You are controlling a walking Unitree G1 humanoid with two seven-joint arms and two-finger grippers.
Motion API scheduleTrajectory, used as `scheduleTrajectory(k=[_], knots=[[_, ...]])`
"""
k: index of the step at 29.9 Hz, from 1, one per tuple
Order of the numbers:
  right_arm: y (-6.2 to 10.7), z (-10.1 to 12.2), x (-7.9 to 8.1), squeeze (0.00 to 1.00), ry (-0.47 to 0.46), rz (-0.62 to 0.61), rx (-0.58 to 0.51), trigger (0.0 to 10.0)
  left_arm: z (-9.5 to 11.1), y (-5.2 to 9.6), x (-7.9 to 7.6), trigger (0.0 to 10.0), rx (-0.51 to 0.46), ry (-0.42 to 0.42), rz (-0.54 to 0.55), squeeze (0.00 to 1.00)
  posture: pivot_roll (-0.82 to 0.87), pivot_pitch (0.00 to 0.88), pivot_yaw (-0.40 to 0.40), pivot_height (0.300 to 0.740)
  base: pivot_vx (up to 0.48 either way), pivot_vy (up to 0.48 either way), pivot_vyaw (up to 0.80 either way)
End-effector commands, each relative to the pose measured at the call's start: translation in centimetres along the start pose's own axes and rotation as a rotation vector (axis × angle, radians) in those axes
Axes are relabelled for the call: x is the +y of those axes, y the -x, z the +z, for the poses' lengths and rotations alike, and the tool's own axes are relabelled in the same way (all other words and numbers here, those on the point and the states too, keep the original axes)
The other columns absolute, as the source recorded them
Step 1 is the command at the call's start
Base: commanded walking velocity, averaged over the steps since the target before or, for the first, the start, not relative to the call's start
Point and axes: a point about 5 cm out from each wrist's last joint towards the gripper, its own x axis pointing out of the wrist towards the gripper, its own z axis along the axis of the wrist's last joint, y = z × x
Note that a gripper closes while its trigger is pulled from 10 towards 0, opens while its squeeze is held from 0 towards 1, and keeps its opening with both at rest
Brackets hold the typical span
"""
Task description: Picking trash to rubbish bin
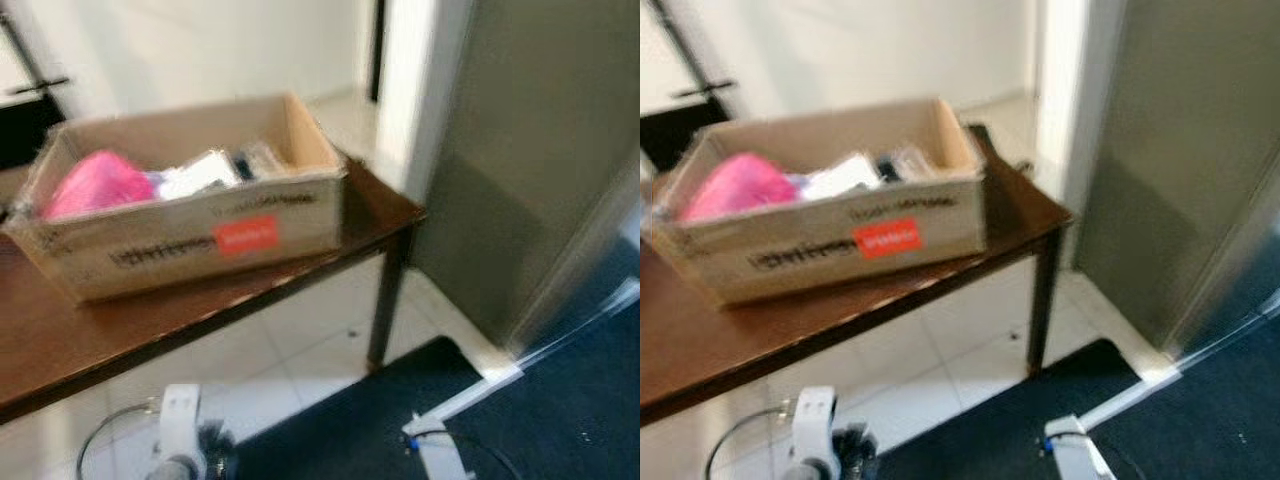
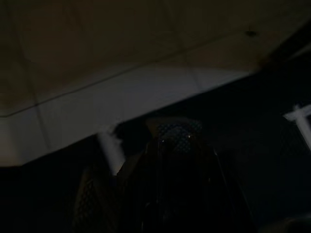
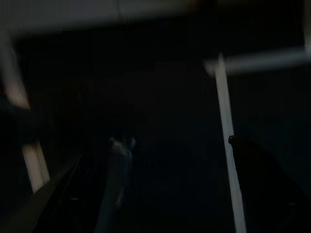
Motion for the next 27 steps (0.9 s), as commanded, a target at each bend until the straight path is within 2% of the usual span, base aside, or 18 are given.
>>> scheduleTrajectory(k=[1, 15, 27], knots=[[0.3, -1.5, 0.1, 0.00, -0.002, 0.006, 0.047, 10.0, -0.8, 0.3, -0.1, 10.0, 0.024, 0.017, 0.004, 0.00, -0.06, 0.091, 0.031, 0.740, 0.000, 0.000, 0.80], [0.1, -0.2, 0.1, 0.00, -0.004, 0.011, -0.001, 10.0, -0.6, 0.1, -0.6, 10.0, 0.025, -0.019, -0.036, 0.00, -0.06, 0.079, 0.038, 0.740, 0.000, 0.000, 0.80], [0.0, 0.4, -0.2, 0.00, -0.003, 0.009, -0.022, 10.0, -0.6, 0.0, -0.7, 10.0, 0.024, -0.014, -0.034, 0.00, -0.06, 0.081, 0.037, 0.740, 0.000, 0.000, 0.80]])
